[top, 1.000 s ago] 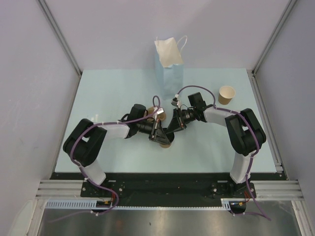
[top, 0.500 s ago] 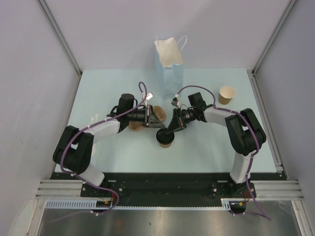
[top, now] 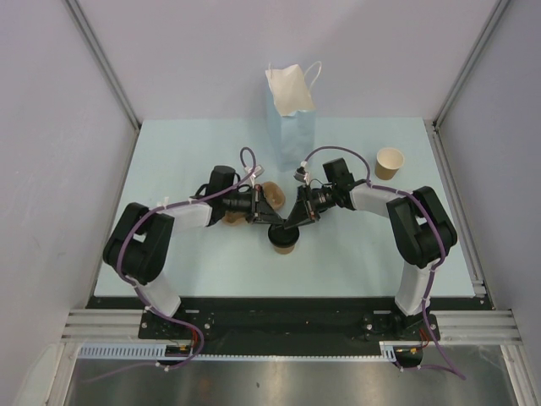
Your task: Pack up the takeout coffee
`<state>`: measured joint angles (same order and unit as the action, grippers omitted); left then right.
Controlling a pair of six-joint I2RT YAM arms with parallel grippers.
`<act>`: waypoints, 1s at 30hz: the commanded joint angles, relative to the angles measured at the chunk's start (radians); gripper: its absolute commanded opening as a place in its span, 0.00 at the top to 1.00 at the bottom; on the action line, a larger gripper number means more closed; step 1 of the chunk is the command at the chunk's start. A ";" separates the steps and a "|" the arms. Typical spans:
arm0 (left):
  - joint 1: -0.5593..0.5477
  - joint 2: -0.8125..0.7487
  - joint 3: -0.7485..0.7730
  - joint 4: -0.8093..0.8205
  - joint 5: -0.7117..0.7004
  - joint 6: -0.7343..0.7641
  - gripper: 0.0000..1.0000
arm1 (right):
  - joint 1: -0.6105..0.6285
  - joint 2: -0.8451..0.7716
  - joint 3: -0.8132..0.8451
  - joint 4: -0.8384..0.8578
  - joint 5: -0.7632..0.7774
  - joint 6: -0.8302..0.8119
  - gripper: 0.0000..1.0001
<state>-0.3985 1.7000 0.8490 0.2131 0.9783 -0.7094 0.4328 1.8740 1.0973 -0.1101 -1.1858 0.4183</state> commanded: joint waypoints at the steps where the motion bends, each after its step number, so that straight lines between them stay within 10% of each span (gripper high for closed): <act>1: 0.033 0.061 -0.004 -0.121 -0.173 0.097 0.99 | 0.001 0.048 -0.016 -0.031 0.161 -0.069 0.84; 8: 0.023 -0.118 0.024 -0.060 -0.075 0.114 0.67 | 0.014 -0.027 -0.016 -0.004 0.124 -0.062 0.82; 15: 0.026 -0.301 0.102 -0.328 -0.119 0.299 0.35 | 0.038 -0.136 -0.016 0.099 0.106 0.026 0.76; 30: -0.043 -0.087 0.534 -0.898 -0.323 0.964 0.34 | -0.167 -0.345 -0.007 -0.184 0.117 -0.163 0.41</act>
<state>-0.4046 1.5276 1.2682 -0.4999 0.7158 0.0433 0.3607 1.5734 1.0790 -0.1429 -1.0950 0.3767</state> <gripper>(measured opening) 0.686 0.551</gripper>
